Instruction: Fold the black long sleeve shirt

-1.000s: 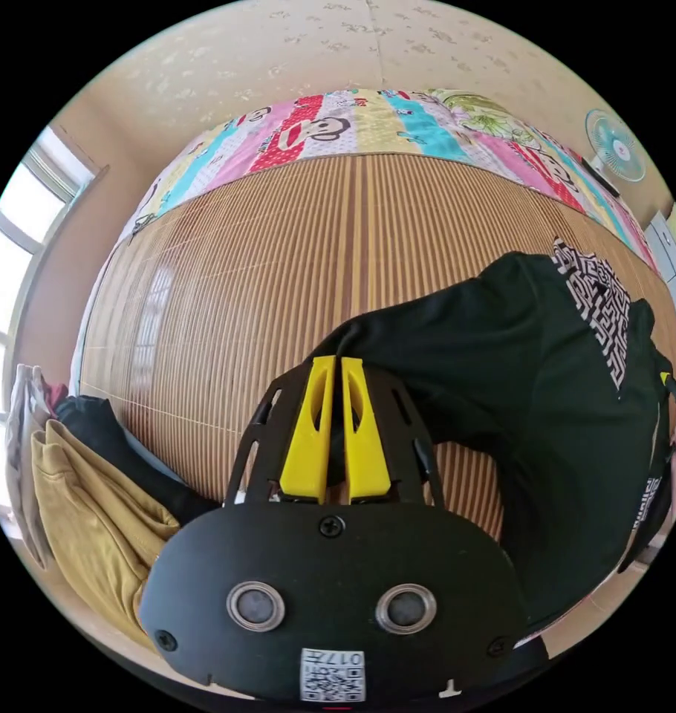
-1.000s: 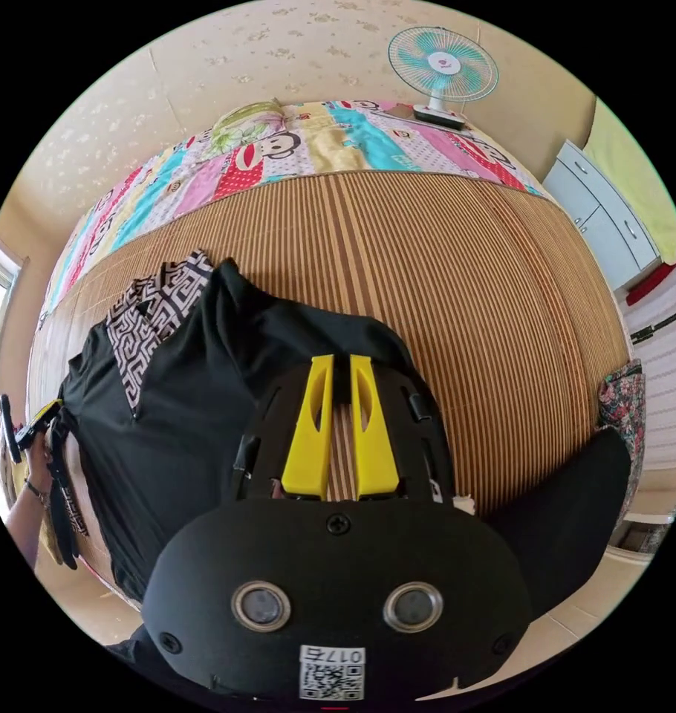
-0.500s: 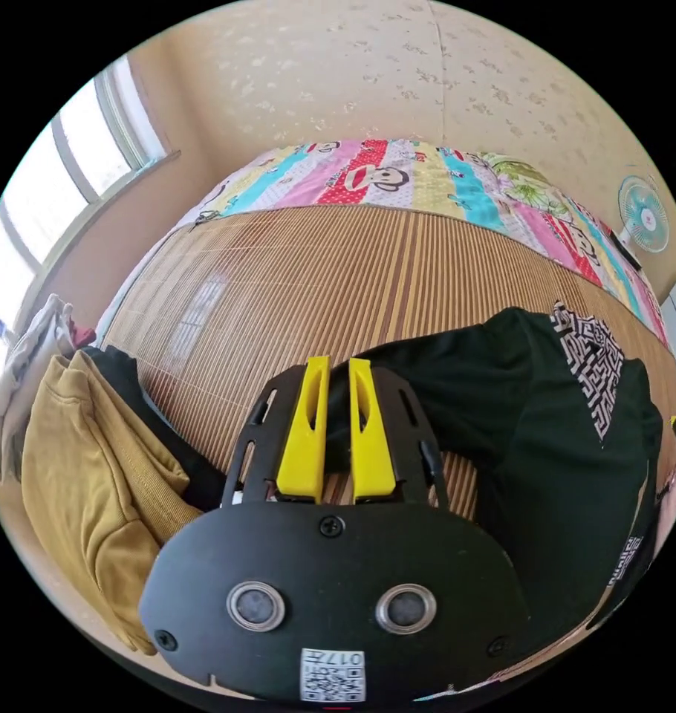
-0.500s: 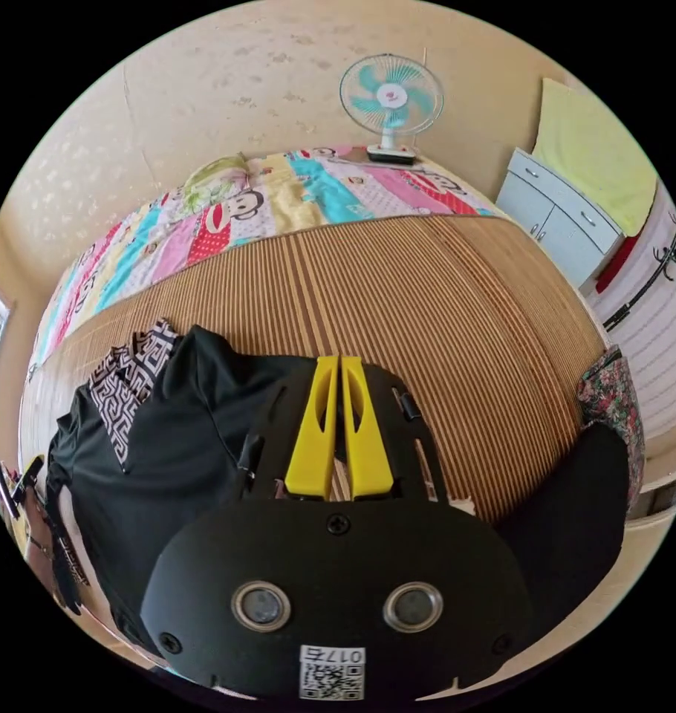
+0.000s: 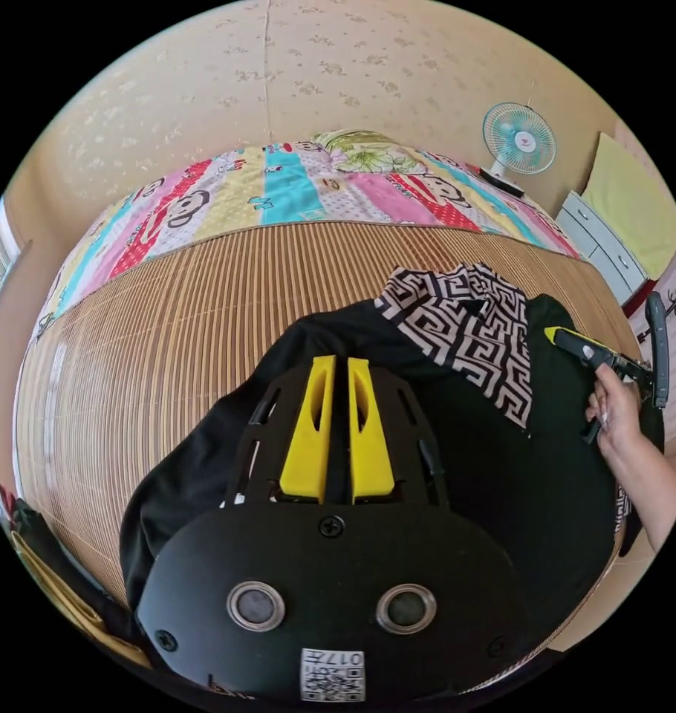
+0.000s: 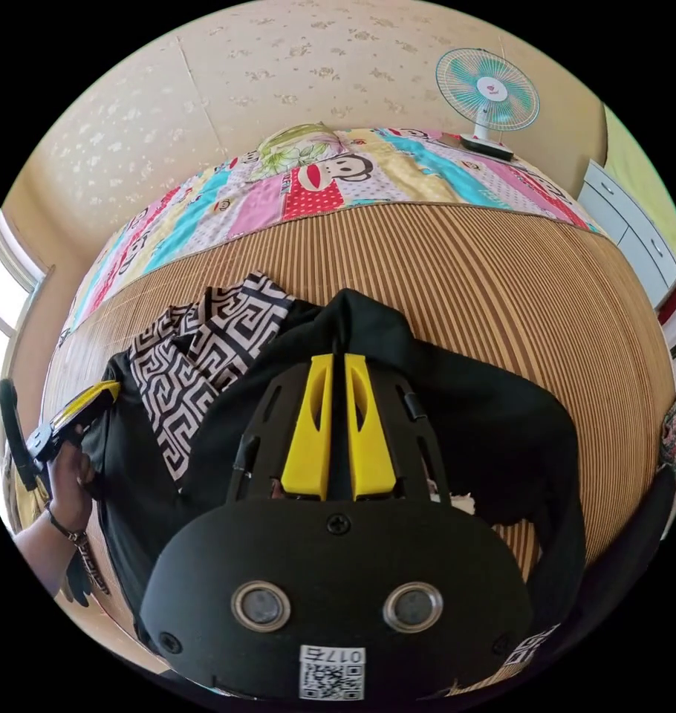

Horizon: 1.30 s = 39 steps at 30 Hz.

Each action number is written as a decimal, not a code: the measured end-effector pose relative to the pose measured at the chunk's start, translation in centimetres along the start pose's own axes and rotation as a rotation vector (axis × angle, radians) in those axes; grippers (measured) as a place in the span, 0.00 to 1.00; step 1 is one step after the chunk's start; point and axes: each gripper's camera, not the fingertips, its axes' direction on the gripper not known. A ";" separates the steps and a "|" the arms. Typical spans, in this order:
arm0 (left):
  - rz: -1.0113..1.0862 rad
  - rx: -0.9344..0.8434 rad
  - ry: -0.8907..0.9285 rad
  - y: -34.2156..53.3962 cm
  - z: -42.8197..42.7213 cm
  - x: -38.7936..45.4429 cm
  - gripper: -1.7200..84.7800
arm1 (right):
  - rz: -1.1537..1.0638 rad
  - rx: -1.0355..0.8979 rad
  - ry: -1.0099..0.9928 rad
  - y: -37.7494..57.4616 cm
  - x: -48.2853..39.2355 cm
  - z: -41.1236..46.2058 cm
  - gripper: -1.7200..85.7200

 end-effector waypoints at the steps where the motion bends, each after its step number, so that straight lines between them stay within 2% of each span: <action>1: -0.018 -0.001 0.018 -0.3 0.2 -0.5 0.07 | -0.005 0.002 -0.004 -0.7 -0.1 0.7 0.07; 6: -0.168 0.023 0.171 1.3 -1.3 -4.7 0.09 | 0.008 -0.042 -0.093 -2.5 0.5 1.5 0.08; 10: -0.198 0.092 0.268 7.8 -7.1 -6.7 0.12 | -0.072 0.066 -0.160 0.7 0.8 -4.3 0.12; 12: -0.212 0.031 0.218 13.8 -9.6 -6.9 0.12 | -0.109 0.063 -0.115 3.6 1.1 -6.3 0.12; 15: -0.240 -0.107 0.190 21.7 -11.1 -6.8 0.12 | -0.116 -0.044 0.003 9.6 2.5 -7.2 0.13; 18: -0.199 -0.258 0.248 28.2 -11.0 -5.4 0.14 | -0.038 -0.189 0.043 15.6 4.6 -6.5 0.13; 21: -0.152 -0.297 0.227 32.1 -11.6 -3.9 0.14 | 0.065 -0.291 0.045 19.6 6.1 -5.2 0.13; 27: -0.152 -0.395 0.244 32.9 -10.3 -3.9 0.06 | 0.021 -0.396 0.062 22.1 4.6 -0.8 0.10; 30: -0.151 -0.406 0.198 33.8 -11.1 -4.1 0.05 | -0.020 -0.428 0.074 22.3 3.8 0.4 0.07; 34: -0.184 -0.415 0.164 35.8 -11.7 -4.3 0.06 | 0.036 -0.473 0.005 24.1 5.0 1.8 0.08; 37: -0.248 -0.343 0.181 36.7 -13.1 -5.0 0.07 | 0.106 -0.341 0.001 23.9 7.2 0.1 0.10; 39: -0.279 -0.307 0.166 36.7 -13.5 -5.1 0.08 | 0.146 -0.255 0.068 23.6 9.0 -0.5 0.11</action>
